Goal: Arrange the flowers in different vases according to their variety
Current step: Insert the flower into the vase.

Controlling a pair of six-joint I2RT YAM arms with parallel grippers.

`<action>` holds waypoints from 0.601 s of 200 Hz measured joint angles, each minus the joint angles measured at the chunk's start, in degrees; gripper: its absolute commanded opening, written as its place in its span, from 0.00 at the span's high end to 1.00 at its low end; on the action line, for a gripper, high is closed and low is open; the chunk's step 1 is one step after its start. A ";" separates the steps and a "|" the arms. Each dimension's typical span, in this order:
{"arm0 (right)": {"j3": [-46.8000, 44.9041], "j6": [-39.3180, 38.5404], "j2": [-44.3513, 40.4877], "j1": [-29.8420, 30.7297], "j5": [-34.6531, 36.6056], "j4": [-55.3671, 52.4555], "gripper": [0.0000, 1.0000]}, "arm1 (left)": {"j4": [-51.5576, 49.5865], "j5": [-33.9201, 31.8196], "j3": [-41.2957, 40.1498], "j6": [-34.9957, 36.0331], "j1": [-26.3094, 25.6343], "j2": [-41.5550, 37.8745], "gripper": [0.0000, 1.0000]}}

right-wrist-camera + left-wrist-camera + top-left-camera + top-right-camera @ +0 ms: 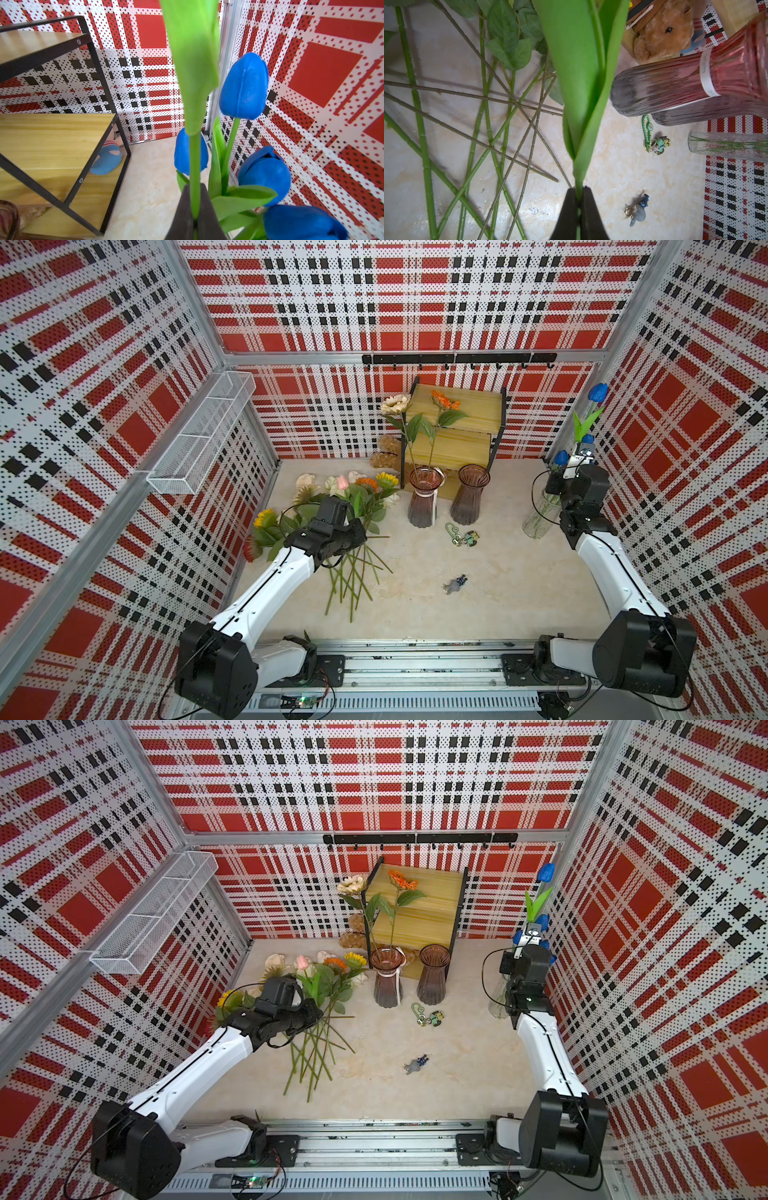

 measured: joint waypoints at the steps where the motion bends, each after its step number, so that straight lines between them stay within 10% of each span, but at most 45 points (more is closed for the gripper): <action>1: 0.00 0.00 0.11 0.00 0.02 0.15 1.00 | 0.00 0.00 0.00 0.00 0.00 0.00 1.00; 120: -7.98 3.98 3.52 -0.35 4.22 6.16 0.91 | -0.07 0.07 0.00 -0.22 0.00 -0.09 1.00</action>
